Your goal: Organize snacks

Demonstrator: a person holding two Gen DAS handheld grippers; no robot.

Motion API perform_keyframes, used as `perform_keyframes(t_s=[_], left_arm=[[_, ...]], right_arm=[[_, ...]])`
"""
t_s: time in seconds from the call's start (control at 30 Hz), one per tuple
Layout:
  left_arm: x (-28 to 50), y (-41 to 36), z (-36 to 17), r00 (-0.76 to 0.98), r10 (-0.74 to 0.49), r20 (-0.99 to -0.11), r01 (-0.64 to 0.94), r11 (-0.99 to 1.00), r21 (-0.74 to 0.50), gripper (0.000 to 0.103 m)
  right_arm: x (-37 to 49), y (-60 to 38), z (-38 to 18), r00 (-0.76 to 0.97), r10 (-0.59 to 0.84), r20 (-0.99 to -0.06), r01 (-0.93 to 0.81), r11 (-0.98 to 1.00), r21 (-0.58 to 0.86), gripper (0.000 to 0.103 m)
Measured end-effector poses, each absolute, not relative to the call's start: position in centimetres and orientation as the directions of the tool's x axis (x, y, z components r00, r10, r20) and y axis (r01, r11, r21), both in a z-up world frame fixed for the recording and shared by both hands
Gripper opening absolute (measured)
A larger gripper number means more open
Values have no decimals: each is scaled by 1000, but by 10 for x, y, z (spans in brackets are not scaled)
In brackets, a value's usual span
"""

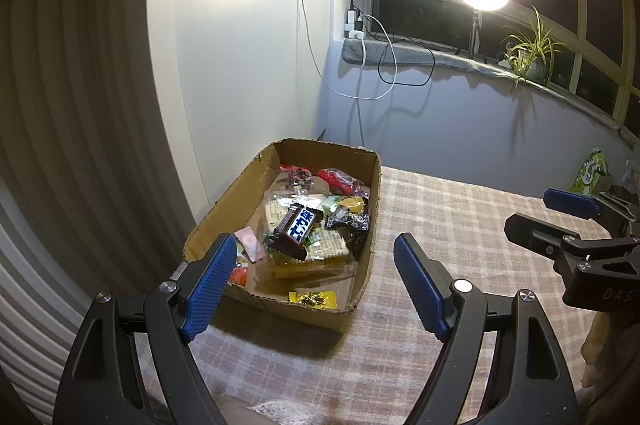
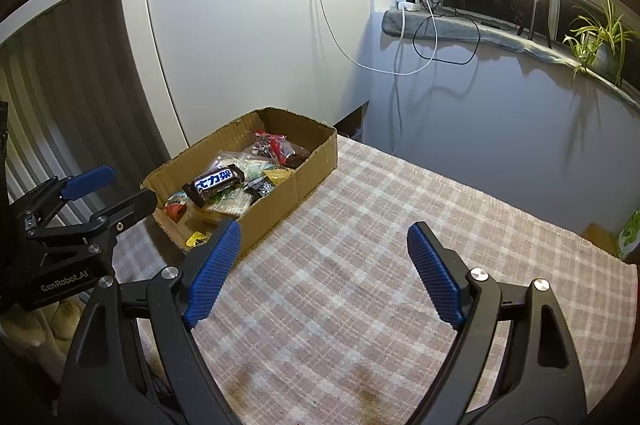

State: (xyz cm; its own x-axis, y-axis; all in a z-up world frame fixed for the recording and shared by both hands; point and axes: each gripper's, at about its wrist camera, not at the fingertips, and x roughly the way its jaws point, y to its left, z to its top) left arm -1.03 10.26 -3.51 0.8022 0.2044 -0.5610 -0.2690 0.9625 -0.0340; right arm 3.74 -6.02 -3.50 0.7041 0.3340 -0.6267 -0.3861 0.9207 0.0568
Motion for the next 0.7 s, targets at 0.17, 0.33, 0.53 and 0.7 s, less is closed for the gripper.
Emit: perform_keyframes(t_s=[0.17,0.33,0.53,0.7], left_arm=[[-9,102,-36,800,202,-564,-267,963,-33,81],[-8,101,-37,799,199,-567,-264,964,-34,81],[-8,100,-37,798,199,-568,-263,964,-32,81],[-8,98,-38,797,200,-569,-264,964,-30,81]], right_arm=[[38,-62,-36,701,336,-629,-385,921,62,88],[38,-63,-36,699,333,-633,-384,921,60,88],[39,-64,-41,695,329,-639,-378,924,64,88],[39,-65,-41,696,326,-640,-370,927,70,88]])
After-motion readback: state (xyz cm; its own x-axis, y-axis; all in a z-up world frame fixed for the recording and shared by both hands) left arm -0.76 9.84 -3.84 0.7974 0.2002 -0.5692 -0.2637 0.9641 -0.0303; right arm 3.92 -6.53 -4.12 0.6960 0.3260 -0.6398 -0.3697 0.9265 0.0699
